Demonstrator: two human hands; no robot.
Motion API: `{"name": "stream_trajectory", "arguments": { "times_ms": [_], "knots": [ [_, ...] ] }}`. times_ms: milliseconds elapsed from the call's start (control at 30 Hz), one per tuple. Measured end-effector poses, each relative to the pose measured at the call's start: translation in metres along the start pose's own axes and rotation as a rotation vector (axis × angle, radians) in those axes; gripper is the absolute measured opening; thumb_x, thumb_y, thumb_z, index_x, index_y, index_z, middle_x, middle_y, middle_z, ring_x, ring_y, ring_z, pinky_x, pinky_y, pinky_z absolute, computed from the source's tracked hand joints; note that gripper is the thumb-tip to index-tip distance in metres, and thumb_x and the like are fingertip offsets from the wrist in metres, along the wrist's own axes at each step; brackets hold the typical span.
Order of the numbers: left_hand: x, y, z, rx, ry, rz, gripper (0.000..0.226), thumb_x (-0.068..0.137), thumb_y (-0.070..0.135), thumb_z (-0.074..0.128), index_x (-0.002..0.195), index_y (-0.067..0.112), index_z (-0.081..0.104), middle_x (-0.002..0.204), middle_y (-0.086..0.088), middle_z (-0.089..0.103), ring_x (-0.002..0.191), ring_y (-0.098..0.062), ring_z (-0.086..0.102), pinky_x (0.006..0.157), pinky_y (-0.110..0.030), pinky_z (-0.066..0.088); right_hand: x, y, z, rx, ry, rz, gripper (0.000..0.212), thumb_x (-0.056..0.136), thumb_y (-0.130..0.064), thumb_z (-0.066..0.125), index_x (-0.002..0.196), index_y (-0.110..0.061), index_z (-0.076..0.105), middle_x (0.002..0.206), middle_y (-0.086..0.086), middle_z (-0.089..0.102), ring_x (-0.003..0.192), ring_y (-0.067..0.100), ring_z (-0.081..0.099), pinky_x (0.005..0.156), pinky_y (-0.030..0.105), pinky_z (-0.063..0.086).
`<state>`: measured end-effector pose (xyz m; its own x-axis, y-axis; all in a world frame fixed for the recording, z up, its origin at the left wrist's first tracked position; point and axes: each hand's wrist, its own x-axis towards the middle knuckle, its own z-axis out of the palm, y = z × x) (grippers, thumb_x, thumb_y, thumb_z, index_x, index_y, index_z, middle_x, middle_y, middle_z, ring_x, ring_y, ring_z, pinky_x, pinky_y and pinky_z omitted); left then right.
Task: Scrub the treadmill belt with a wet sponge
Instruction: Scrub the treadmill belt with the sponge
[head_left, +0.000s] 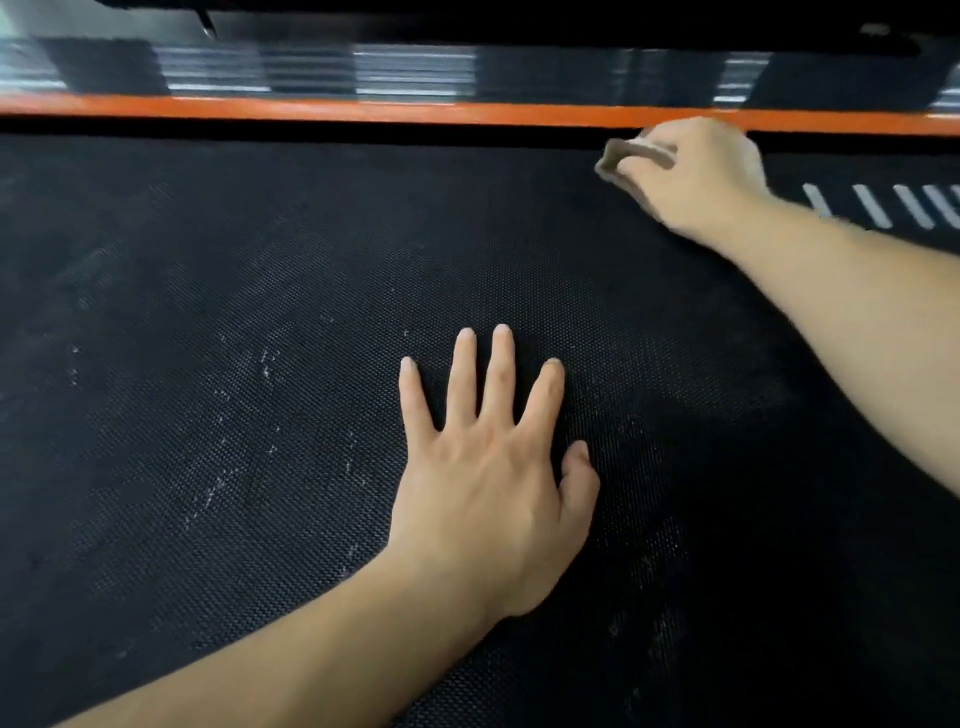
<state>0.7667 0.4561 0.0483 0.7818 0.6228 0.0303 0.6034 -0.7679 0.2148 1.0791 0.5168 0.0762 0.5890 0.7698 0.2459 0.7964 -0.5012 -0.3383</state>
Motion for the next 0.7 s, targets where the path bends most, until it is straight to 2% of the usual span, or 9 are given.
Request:
{"name": "stream_trajectory", "arguments": {
  "times_ms": [100, 167, 267, 300, 400, 433, 533, 600, 700],
  "knots": [
    [0.0, 0.0, 0.0, 0.007, -0.001, 0.002, 0.067, 0.099, 0.056, 0.024, 0.158, 0.024, 0.027, 0.171, -0.013, 0.011, 0.158, -0.035, -0.001, 0.122, -0.067, -0.001, 0.012, 0.004, -0.008, -0.042, 0.083, 0.2, 0.031, 0.093, -0.048, 0.055, 0.103, -0.024, 0.072, 0.108, 0.002, 0.071, 0.109, 0.031, 0.061, 0.098, 0.044, 0.044],
    [-0.001, 0.0, 0.0, 0.01, -0.017, -0.002, 0.067, 0.098, 0.056, 0.023, 0.158, 0.025, 0.025, 0.171, -0.012, 0.009, 0.158, -0.034, -0.004, 0.122, -0.067, -0.004, 0.003, -0.003, -0.001, -0.02, 0.091, 0.128, 0.03, 0.094, -0.047, 0.056, 0.107, -0.025, 0.073, 0.109, 0.001, 0.071, 0.106, 0.029, 0.062, 0.092, 0.039, 0.045],
    [0.0, 0.0, -0.002, 0.013, -0.017, -0.008, 0.067, 0.098, 0.056, 0.022, 0.158, 0.026, 0.024, 0.172, -0.011, 0.007, 0.158, -0.034, -0.005, 0.122, -0.066, -0.005, -0.023, -0.005, -0.002, 0.062, -0.031, -0.046, 0.024, 0.095, -0.045, 0.059, 0.102, -0.028, 0.074, 0.098, -0.004, 0.065, 0.095, 0.023, 0.059, 0.082, 0.036, 0.047],
    [0.0, 0.0, -0.002, 0.01, -0.015, -0.01, 0.068, 0.098, 0.057, 0.021, 0.158, 0.027, 0.023, 0.172, -0.011, 0.007, 0.158, -0.033, -0.006, 0.122, -0.066, -0.006, -0.02, 0.002, -0.007, 0.049, -0.032, -0.02, 0.024, 0.095, -0.047, 0.059, 0.099, -0.028, 0.073, 0.096, -0.003, 0.066, 0.096, 0.025, 0.061, 0.084, 0.038, 0.049],
    [0.0, 0.0, -0.003, 0.004, -0.029, -0.009, 0.069, 0.097, 0.058, 0.018, 0.16, 0.028, 0.018, 0.172, -0.009, 0.001, 0.158, -0.031, -0.011, 0.122, -0.064, -0.01, -0.005, 0.028, -0.022, 0.014, 0.075, 0.239, 0.029, 0.092, -0.052, 0.056, 0.094, -0.026, 0.068, 0.097, 0.001, 0.067, 0.101, 0.034, 0.063, 0.086, 0.042, 0.049],
    [0.0, 0.001, -0.003, 0.007, -0.03, -0.01, 0.069, 0.097, 0.058, 0.018, 0.16, 0.029, 0.017, 0.172, -0.008, 0.0, 0.158, -0.031, -0.012, 0.122, -0.063, -0.011, -0.007, 0.032, -0.022, 0.006, 0.11, 0.247, 0.028, 0.092, -0.053, 0.056, 0.093, -0.026, 0.067, 0.099, 0.002, 0.067, 0.102, 0.034, 0.063, 0.084, 0.041, 0.048],
    [-0.001, 0.001, -0.004, 0.006, -0.033, -0.016, 0.069, 0.097, 0.058, 0.02, 0.16, 0.028, 0.02, 0.172, -0.008, 0.002, 0.158, -0.031, -0.01, 0.122, -0.063, -0.01, -0.033, 0.028, -0.021, -0.004, 0.022, 0.094, 0.025, 0.097, -0.045, 0.056, 0.103, -0.026, 0.072, 0.103, 0.003, 0.066, 0.097, 0.028, 0.058, 0.078, 0.035, 0.042],
    [0.001, 0.001, -0.003, 0.003, -0.027, -0.022, 0.069, 0.098, 0.058, 0.021, 0.16, 0.028, 0.021, 0.172, -0.009, 0.004, 0.158, -0.031, -0.008, 0.122, -0.063, -0.009, -0.045, 0.033, -0.029, -0.031, 0.017, 0.034, 0.033, 0.098, -0.047, 0.054, 0.109, -0.022, 0.072, 0.106, 0.007, 0.069, 0.1, 0.031, 0.061, 0.08, 0.038, 0.047],
    [0.001, 0.002, -0.003, -0.003, -0.038, -0.019, 0.068, 0.098, 0.058, 0.02, 0.16, 0.029, 0.018, 0.172, -0.008, 0.002, 0.158, -0.03, -0.01, 0.122, -0.062, -0.011, -0.034, 0.046, -0.041, -0.036, 0.083, 0.24, 0.036, 0.097, -0.045, 0.055, 0.111, -0.016, 0.071, 0.111, 0.011, 0.07, 0.106, 0.036, 0.062, 0.086, 0.041, 0.049]
  ]
}}
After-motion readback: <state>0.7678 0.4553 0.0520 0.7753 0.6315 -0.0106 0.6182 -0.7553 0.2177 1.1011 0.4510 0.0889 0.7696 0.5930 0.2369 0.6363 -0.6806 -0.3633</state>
